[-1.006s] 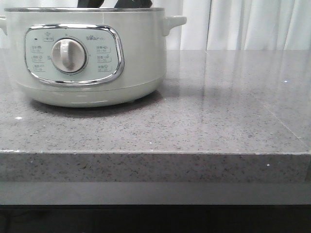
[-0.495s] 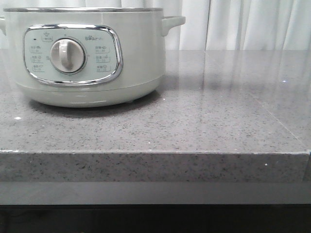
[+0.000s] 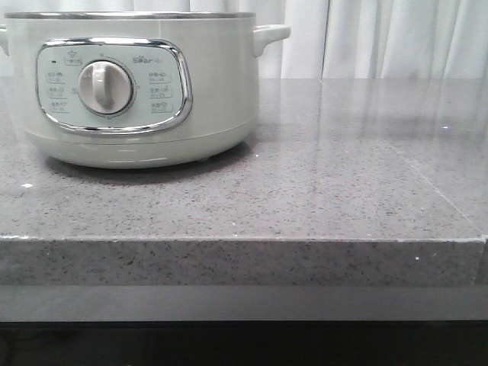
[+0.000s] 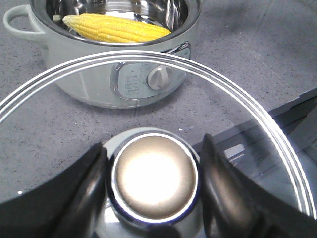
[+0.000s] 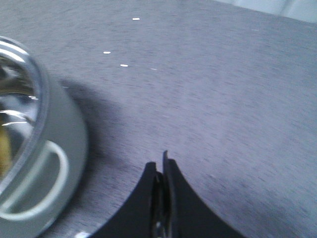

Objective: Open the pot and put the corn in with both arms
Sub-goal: 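Release the corn into the pot and withdraw the right gripper, then lower the held glass lid back onto the pot with the left gripper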

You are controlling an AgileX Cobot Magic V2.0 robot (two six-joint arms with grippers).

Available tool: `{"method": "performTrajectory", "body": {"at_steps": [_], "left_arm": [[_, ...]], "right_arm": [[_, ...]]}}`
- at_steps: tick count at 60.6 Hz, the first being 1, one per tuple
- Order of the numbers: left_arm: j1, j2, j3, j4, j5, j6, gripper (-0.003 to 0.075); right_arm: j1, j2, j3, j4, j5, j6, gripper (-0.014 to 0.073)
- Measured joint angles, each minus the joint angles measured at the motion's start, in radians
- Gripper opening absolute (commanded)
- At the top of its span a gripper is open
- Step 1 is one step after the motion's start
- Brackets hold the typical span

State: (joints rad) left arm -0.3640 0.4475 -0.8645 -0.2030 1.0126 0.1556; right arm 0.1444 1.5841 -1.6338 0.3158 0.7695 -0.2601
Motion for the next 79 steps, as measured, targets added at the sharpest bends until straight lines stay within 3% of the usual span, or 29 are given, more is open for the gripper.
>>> {"method": "performTrajectory", "body": {"at_steps": [13,31,47,64,79], "left_arm": [[0.0,0.0,0.0,0.0,0.0,0.0,0.0275],[0.0,0.0,0.0,0.0,0.0,0.0,0.0275],[0.0,0.0,0.0,0.0,-0.009,0.0,0.0275],[0.0,0.0,0.0,0.0,-0.013,0.0,0.0275],[0.0,0.053,-0.013,0.0,-0.014,-0.002,0.0275]], "right_arm": [[-0.076,-0.208,0.288,-0.011,-0.122,-0.022,-0.0048],[-0.075,-0.553,0.708,-0.011,-0.329,-0.041,-0.0048],[-0.075,-0.895,1.05,-0.011,-0.405,-0.041,-0.0048],[-0.075,-1.225,1.217,-0.011,-0.409,-0.043,-0.0048],[-0.075,-1.325,1.251,-0.011,-0.398,-0.043,-0.0048]]}}
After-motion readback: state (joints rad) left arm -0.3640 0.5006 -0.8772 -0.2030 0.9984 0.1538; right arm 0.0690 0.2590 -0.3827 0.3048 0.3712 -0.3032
